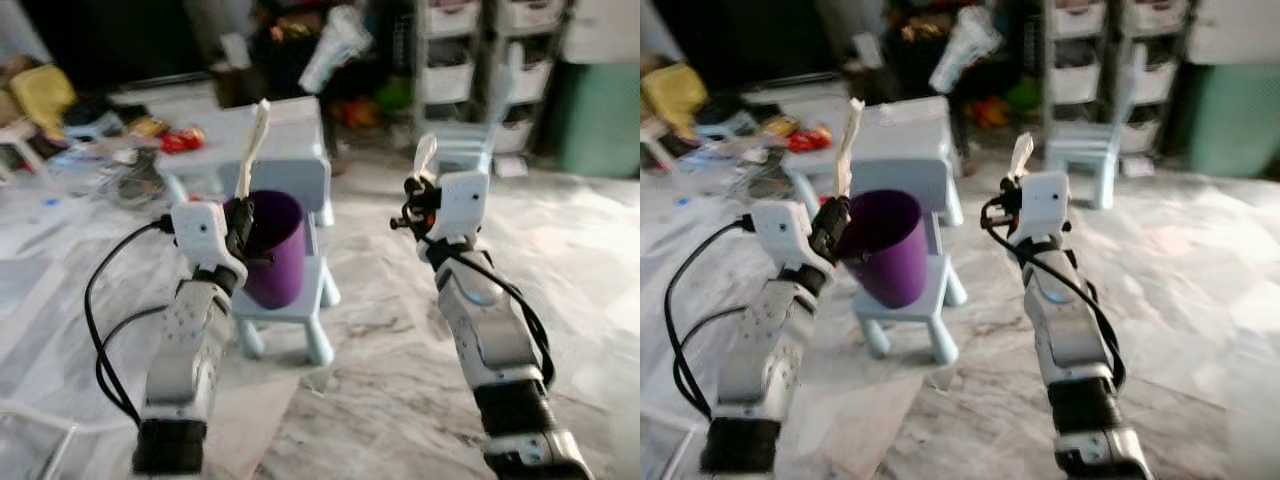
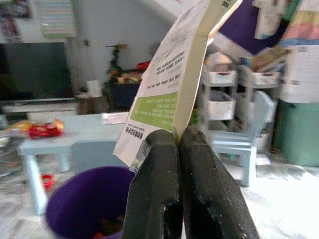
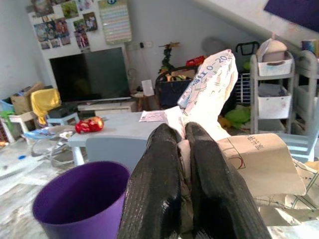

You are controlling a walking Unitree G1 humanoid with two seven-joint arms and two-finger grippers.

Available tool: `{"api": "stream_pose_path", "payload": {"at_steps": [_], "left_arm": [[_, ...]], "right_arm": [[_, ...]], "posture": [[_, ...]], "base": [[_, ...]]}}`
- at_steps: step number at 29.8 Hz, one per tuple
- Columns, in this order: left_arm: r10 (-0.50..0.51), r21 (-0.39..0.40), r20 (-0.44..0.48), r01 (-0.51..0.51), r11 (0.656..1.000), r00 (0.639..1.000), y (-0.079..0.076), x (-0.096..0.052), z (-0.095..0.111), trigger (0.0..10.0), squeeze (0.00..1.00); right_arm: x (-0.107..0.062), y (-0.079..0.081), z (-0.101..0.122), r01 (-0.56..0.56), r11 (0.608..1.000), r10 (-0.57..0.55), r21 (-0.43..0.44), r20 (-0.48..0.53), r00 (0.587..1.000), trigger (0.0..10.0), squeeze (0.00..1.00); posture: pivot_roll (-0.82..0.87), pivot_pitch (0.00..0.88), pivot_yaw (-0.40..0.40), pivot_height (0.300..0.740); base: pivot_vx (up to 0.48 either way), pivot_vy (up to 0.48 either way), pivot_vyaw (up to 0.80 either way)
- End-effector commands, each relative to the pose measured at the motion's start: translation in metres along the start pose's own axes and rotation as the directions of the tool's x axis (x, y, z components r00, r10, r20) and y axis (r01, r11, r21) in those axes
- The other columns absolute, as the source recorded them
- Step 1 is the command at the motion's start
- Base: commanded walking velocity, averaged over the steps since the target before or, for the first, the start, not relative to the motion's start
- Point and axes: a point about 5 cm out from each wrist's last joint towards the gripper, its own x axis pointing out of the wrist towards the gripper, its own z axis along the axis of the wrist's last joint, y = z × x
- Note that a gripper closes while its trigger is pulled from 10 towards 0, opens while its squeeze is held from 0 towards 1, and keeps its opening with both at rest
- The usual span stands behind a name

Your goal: Picking trash to rubbish bin

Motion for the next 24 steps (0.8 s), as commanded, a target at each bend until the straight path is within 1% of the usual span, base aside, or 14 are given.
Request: {"api": "stream_pose_path", "payload": {"at_steps": [1, 3, 5, 6, 8, 9, 10, 11, 12, 13, 14, 15, 19, 24], "left_arm": [[0.017, 0.016, -0.004, -0.017, 1.0, 1.0, 0.007, 0.0, 0.001, 0.0, 0.0], [0.02, 0.013, -0.004, -0.02, 1.0, 1.0, 0.006, 0.0, 0.0, 0.6, 0.0], [0.022, 0.013, -0.005, -0.022, 1.0, 1.0, 0.006, -0.001, -0.001, 0.6, 0.0], [0.026, 0.01, -0.004, -0.026, 1.0, 1.0, 0.006, -0.001, -0.001, 0.9, 0.0], [0.029, 0.011, -0.005, -0.029, 1.0, 1.0, 0.007, -0.002, 0.0, 0.4, 0.0], [0.029, 0.011, -0.005, -0.029, 1.0, 1.0, 0.007, -0.002, 0.0, 0.4, 0.0], [0.029, 0.015, -0.006, -0.029, 0.999, 1.0, 0.007, -0.002, 0.0, 0.0, 0.0], [0.029, 0.015, -0.006, -0.029, 0.999, 1.0, 0.007, -0.002, 0.0, 0.0, 0.0], [0.034, 0.012, -0.01, -0.034, 0.999, 0.999, 0.008, -0.003, -0.002, 1.0, 0.0], [0.034, 0.01, -0.012, -0.034, 0.999, 0.999, 0.008, -0.003, -0.003, 5.8, 0.0], [0.034, 0.009, -0.014, -0.034, 0.999, 0.999, 0.008, -0.003, -0.003, 5.8, 0.0], [0.031, 0.006, -0.017, -0.031, 1.0, 0.999, 0.007, -0.003, -0.004, 10.0, 0.0], [0.028, 0.01, -0.03, -0.028, 1.0, 0.999, 0.005, -0.003, -0.007, 10.0, 0.0], [0.062, 0.026, -0.036, -0.061, 0.998, 0.997, 0.015, -0.002, -0.008, 10.0, 0.0]], "right_arm": [[0.001, 0.004, 0.003, -0.01, 1.0, 0.01, 0.006, 0.016, 1.0, 10.0, 0.0], [0.001, 0.003, 0.004, -0.008, 1.0, 0.008, 0.001, 0.02, 1.0, 10.0, 0.0], [0.001, 0.002, 0.004, -0.007, 1.0, 0.007, 0.0, 0.02, 1.0, 10.0, 0.0], [0.001, 0.002, 0.004, -0.007, 1.0, 0.007, 0.0, 0.02, 1.0, 10.0, 0.0], [0.002, 0.003, 0.005, -0.01, 1.0, 0.01, -0.001, 0.02, 1.0, 10.0, 0.0], [0.002, 0.003, 0.005, -0.01, 1.0, 0.01, -0.001, 0.02, 1.0, 10.0, 0.0], [0.002, 0.003, 0.005, -0.012, 1.0, 0.012, -0.002, 0.02, 1.0, 10.0, 0.0], [0.002, 0.003, 0.005, -0.012, 1.0, 0.012, -0.002, 0.02, 1.0, 10.0, 0.0], [0.002, 0.002, 0.004, -0.011, 1.0, 0.012, -0.003, 0.02, 1.0, 10.0, 0.0], [0.001, 0.001, 0.004, -0.011, 1.0, 0.011, -0.004, 0.021, 1.0, 10.0, 0.0], [0.001, 0.001, 0.004, -0.011, 1.0, 0.011, -0.005, 0.021, 1.0, 10.0, 0.0], [0.001, 0.001, 0.004, -0.013, 1.0, 0.014, -0.007, 0.02, 1.0, 10.0, 0.0], [0.001, 0.0, 0.004, -0.012, 1.0, 0.012, -0.009, 0.019, 1.0, 10.0, 0.0], [0.001, -0.002, 0.001, -0.008, 1.0, 0.008, -0.011, 0.011, 1.0, 10.0, 0.0]], "posture": [[-0.01, 0.025, 0.132, 0.74], [-0.01, 0.024, 0.129, 0.74], [-0.01, 0.028, 0.125, 0.74], [-0.01, 0.029, 0.121, 0.74], [-0.01, 0.032, 0.12, 0.74], [-0.01, 0.032, 0.12, 0.74], [-0.01, 0.032, 0.119, 0.74], [-0.01, 0.032, 0.119, 0.74], [-0.01, 0.031, 0.116, 0.74], [-0.02, 0.032, 0.115, 0.74], [-0.02, 0.032, 0.115, 0.74], [-0.02, 0.032, 0.116, 0.74], [-0.02, 0.031, 0.114, 0.74], [-0.02, 0.022, 0.112, 0.74]], "base": [[0.0, 0.0, 0.0], [0.0, 0.0, 0.0], [0.0, 0.0, 0.0], [0.0, 0.0, 0.0], [0.0, 0.0, 0.0], [0.0, 0.0, 0.0], [0.0, 0.0, 0.0], [0.0, 0.0, 0.0], [0.0, 0.0, 0.0], [0.0, 0.0, 0.0], [0.0, 0.0, 0.0], [0.0, 0.0, 0.0], [0.0, 0.0, 0.0], [0.0, 0.0, 0.0]]}}
